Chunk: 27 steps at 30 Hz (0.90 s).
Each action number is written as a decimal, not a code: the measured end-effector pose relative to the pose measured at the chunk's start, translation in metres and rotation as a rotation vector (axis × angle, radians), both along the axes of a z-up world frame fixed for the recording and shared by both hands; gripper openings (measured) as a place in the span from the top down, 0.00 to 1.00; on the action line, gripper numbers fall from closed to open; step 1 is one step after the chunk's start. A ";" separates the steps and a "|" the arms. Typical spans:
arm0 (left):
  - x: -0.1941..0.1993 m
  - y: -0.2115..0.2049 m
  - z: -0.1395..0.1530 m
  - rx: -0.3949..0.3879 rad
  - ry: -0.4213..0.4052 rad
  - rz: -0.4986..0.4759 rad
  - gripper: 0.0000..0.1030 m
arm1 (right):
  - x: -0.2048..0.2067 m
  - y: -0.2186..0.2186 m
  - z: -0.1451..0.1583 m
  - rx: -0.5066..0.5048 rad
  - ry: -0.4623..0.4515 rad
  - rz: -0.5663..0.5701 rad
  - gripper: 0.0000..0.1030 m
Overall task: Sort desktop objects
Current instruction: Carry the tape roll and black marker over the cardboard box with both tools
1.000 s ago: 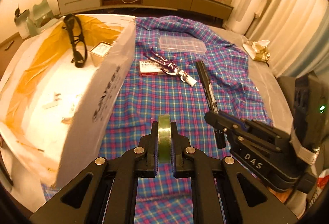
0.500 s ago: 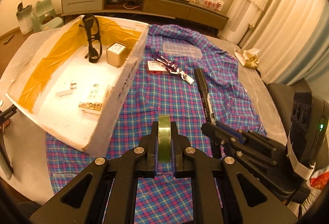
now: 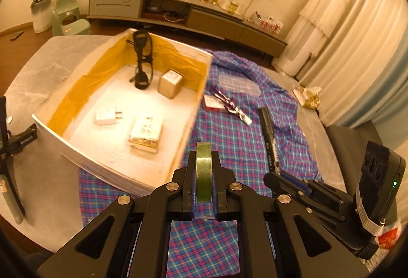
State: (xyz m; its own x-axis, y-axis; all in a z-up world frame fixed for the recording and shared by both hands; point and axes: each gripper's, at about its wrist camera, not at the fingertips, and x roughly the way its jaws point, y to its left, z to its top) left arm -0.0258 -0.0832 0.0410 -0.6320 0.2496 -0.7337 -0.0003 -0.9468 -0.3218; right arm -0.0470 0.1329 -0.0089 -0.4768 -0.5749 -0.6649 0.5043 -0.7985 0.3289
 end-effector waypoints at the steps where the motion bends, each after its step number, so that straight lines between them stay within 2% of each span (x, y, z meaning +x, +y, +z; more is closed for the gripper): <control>1: -0.001 -0.005 0.002 0.006 0.005 0.004 0.91 | 0.000 -0.002 0.002 -0.001 0.001 0.003 0.86; 15: -0.042 -0.066 0.021 0.037 0.040 0.083 0.91 | -0.018 -0.061 0.053 0.017 0.088 0.106 0.86; 22: -0.077 -0.087 0.016 0.062 0.018 0.121 0.91 | -0.047 -0.093 0.056 0.050 0.078 0.147 0.86; 27: -0.110 -0.102 0.000 0.096 -0.052 0.151 0.91 | -0.071 -0.120 0.051 0.095 0.061 0.181 0.86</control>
